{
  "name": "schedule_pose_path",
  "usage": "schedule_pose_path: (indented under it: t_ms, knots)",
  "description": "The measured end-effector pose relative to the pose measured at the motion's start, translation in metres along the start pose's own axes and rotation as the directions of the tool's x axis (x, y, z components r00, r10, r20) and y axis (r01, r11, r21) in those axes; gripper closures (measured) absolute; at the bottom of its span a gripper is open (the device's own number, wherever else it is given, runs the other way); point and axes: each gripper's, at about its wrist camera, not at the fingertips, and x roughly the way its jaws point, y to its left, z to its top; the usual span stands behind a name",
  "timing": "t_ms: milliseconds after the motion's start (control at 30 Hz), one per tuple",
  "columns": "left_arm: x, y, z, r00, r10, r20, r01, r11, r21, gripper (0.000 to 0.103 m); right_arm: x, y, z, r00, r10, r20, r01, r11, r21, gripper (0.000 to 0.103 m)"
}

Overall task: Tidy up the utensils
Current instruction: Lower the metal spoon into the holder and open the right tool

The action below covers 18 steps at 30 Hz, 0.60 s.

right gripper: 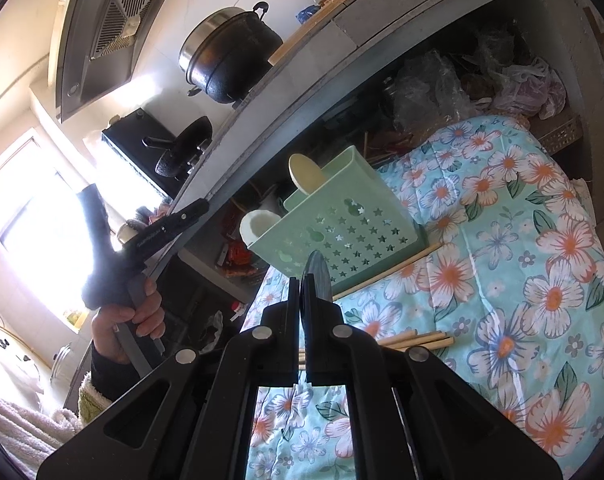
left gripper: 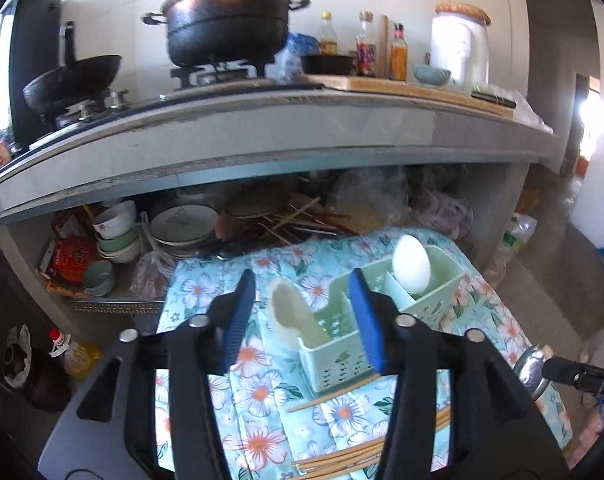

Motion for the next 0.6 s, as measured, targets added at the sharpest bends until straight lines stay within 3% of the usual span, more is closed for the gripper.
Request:
schedule_pose_path:
  t_ms: [267,600]
  knots:
    - [-0.011,0.023,-0.033,0.999,-0.039,-0.028,0.035,0.990,-0.133,0.045,-0.008,0.013,0.055,0.992,0.099,0.076,-0.097,0.995,-0.040,0.101]
    - [-0.017,0.044,-0.078,0.994,-0.065,-0.083,0.044,0.970,-0.238,0.045,0.023,0.051,0.147,0.949,0.251,0.188,-0.217,0.959,-0.184,0.101]
